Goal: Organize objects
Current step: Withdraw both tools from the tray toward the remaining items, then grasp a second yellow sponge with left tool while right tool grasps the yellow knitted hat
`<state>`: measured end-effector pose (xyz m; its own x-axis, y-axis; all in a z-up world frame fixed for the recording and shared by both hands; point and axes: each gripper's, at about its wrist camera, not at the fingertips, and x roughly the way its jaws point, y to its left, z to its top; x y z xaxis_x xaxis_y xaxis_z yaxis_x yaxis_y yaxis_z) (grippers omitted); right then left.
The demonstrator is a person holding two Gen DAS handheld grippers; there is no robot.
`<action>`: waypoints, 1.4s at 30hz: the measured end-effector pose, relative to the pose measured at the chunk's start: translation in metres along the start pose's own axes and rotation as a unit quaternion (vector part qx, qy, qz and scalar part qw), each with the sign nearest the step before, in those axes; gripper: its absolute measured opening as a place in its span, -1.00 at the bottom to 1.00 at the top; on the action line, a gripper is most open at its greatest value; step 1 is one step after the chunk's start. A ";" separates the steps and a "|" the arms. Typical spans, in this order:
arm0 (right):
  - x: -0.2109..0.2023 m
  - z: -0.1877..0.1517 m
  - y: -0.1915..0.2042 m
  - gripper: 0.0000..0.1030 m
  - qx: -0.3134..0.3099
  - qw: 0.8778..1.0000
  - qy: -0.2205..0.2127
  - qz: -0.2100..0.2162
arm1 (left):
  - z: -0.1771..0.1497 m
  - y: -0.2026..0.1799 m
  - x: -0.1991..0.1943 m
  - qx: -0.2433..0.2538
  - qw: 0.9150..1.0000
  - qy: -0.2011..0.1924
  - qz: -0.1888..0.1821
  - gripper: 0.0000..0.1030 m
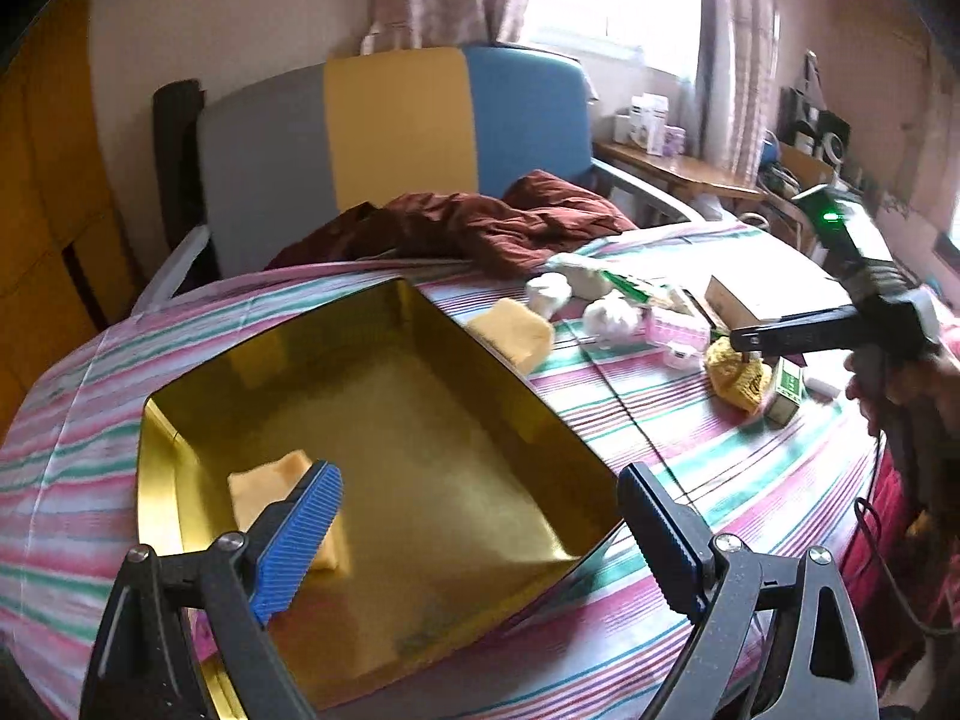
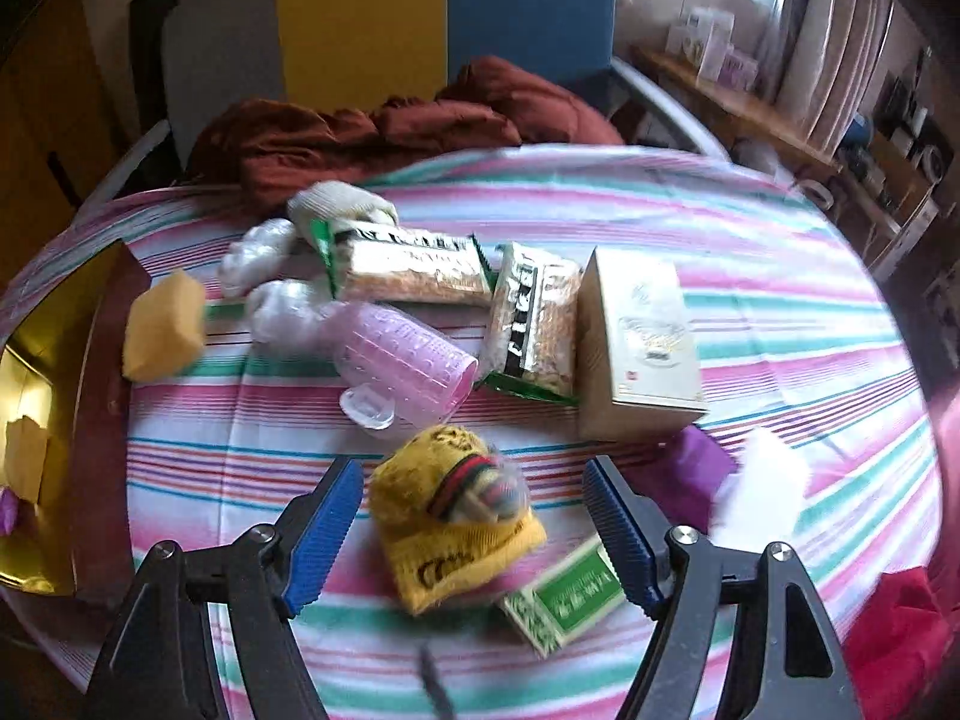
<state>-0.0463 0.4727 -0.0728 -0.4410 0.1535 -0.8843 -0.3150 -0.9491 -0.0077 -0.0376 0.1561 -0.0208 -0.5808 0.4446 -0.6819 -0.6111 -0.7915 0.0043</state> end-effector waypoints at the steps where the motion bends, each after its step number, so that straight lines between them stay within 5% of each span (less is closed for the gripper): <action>1: 0.005 0.000 -0.002 0.50 0.002 1.000 0.005 0.002 | 0.004 -0.003 0.003 0.006 1.000 0.001 -0.004 0.82; 11: 0.022 -0.009 0.007 0.48 -0.014 0.999 0.043 0.022 | 0.061 -0.025 0.045 0.107 0.993 0.017 -0.043 0.82; 19: 0.016 -0.010 0.006 0.48 -0.006 0.999 0.039 0.036 | 0.100 -0.052 0.118 0.246 0.964 0.076 -0.069 0.94; 29: 0.023 -0.001 0.001 0.49 -0.003 0.998 0.044 0.046 | 0.111 -0.053 0.198 0.326 0.932 0.148 -0.055 0.94; 33: 0.024 0.000 0.001 0.49 -0.003 0.998 0.047 0.048 | 0.109 -0.054 0.217 0.331 0.927 0.167 -0.062 0.93; 36: 0.027 0.001 0.001 0.49 -0.004 0.997 0.051 0.050 | 0.108 -0.054 0.226 0.331 0.925 0.176 -0.066 0.63; 38: 0.029 0.001 0.001 0.49 -0.006 0.997 0.055 0.048 | 0.107 -0.054 0.231 0.320 0.925 0.189 -0.079 0.21; 42: 0.033 0.001 0.000 0.17 -0.007 0.997 0.063 0.052 | 0.100 -0.056 0.225 0.316 0.929 0.174 -0.076 0.14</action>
<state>-0.0616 0.4782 -0.1019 -0.3613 0.0197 -0.9322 -0.2617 -0.9617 0.0811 -0.1882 0.3429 -0.1013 -0.3194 0.2812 -0.9049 -0.9299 -0.2769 0.2422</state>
